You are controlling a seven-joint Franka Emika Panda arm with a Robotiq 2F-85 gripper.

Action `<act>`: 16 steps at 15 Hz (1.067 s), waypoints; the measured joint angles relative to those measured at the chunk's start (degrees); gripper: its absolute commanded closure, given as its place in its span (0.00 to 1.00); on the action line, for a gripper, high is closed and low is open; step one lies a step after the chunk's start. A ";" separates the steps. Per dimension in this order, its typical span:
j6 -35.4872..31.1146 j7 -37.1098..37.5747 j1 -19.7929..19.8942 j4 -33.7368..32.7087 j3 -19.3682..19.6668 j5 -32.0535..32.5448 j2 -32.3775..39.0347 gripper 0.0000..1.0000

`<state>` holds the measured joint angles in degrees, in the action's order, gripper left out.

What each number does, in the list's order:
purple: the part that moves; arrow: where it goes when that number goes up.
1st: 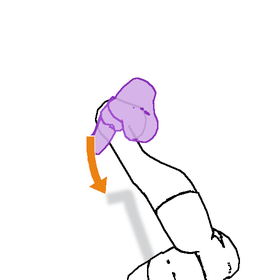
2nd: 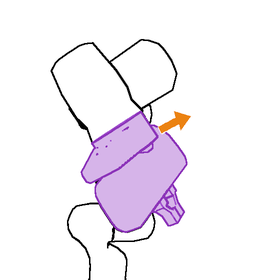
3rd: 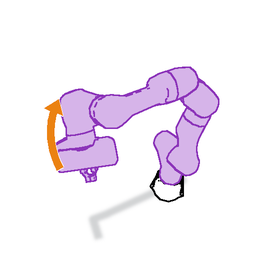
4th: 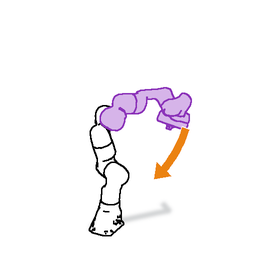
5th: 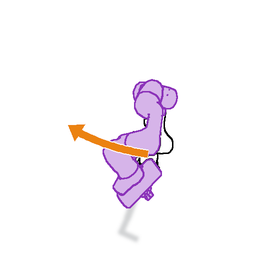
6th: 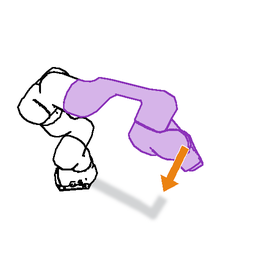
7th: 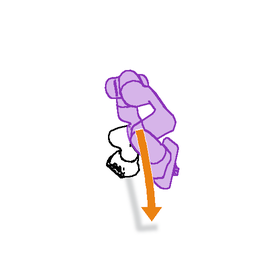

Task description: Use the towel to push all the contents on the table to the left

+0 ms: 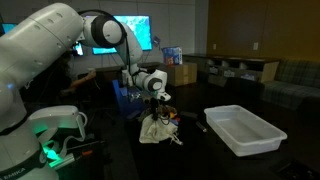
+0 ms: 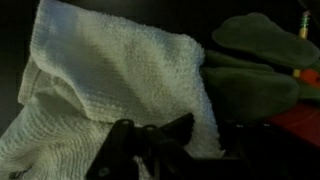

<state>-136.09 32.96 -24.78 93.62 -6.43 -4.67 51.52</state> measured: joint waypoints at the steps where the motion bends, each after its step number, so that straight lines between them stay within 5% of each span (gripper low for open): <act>1: 0.05 0.23 -0.78 -1.66 -0.42 -0.15 0.48 0.91; 9: 1.27 -0.21 -2.95 -8.58 -1.24 -0.17 -0.03 0.92; 16: 2.36 -10.58 7.53 1.72 -1.24 -1.94 -11.05 0.92</act>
<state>-133.73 22.38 -17.24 95.34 -7.67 -6.61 40.47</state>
